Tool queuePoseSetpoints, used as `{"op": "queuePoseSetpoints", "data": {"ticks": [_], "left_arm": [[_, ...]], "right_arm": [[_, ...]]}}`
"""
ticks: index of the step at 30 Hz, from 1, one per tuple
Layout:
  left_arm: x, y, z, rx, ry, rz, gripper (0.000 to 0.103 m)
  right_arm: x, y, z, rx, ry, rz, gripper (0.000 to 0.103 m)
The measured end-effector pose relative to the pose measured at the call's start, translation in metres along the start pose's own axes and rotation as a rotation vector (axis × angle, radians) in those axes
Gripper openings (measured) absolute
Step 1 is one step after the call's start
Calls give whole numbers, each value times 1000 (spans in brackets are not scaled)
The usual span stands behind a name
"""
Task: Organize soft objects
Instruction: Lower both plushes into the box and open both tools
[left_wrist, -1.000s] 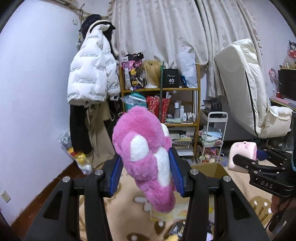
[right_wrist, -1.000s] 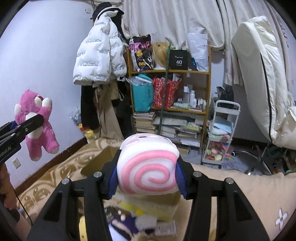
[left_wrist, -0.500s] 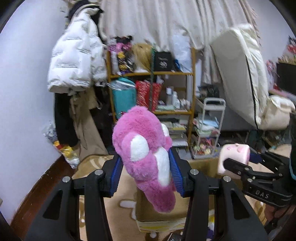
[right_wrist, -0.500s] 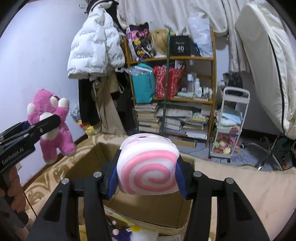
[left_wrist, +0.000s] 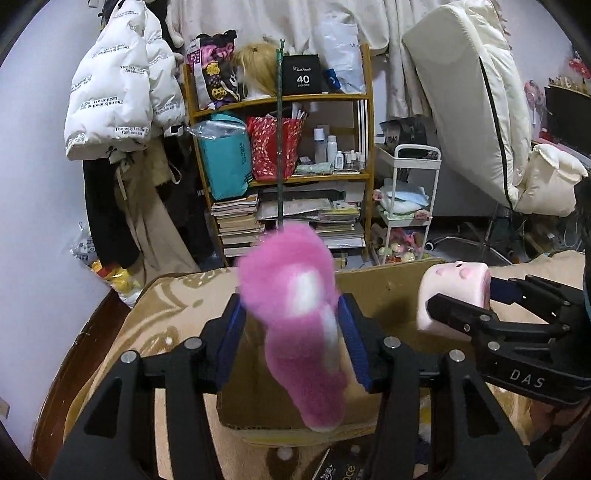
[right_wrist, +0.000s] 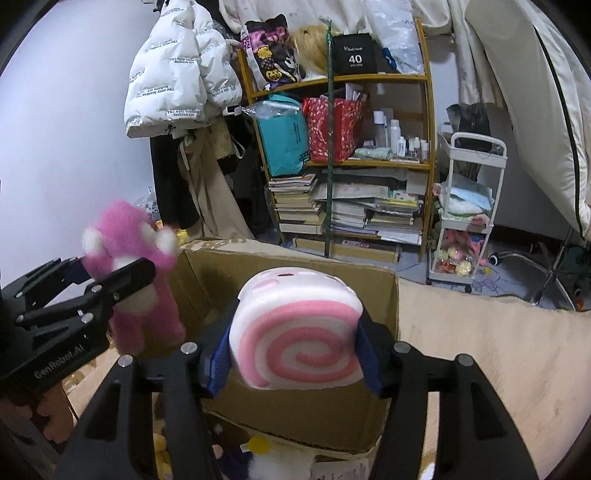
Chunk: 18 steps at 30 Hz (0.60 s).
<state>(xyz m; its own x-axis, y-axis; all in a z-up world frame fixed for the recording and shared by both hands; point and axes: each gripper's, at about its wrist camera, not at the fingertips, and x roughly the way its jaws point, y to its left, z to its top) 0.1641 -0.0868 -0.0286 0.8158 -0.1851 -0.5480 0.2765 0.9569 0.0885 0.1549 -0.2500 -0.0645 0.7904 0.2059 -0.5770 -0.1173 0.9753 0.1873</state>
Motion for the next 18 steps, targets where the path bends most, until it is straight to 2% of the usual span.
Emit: {"op": "queuePoseSetpoints", "data": {"ticks": [5, 7, 11, 13, 14, 18], "left_arm": [[0, 3, -5, -12, 10, 22, 62], [-4, 7, -6, -33, 15, 24, 74], [-14, 12, -7, -42, 11, 36, 79], [-18, 14, -8, -37, 16, 57, 86], [-22, 16, -10, -39, 20, 74, 88], [-37, 22, -16, -43, 25, 106, 93]], "right_arm": [[-2, -2, -5, 4, 24, 28, 65], [-4, -2, -6, -3, 29, 30, 67], [-9, -1, -6, 1, 38, 38, 72], [-13, 0, -5, 4, 34, 49, 87], [-16, 1, -5, 7, 23, 48, 90], [-31, 4, -4, 7, -4, 47, 94]]}}
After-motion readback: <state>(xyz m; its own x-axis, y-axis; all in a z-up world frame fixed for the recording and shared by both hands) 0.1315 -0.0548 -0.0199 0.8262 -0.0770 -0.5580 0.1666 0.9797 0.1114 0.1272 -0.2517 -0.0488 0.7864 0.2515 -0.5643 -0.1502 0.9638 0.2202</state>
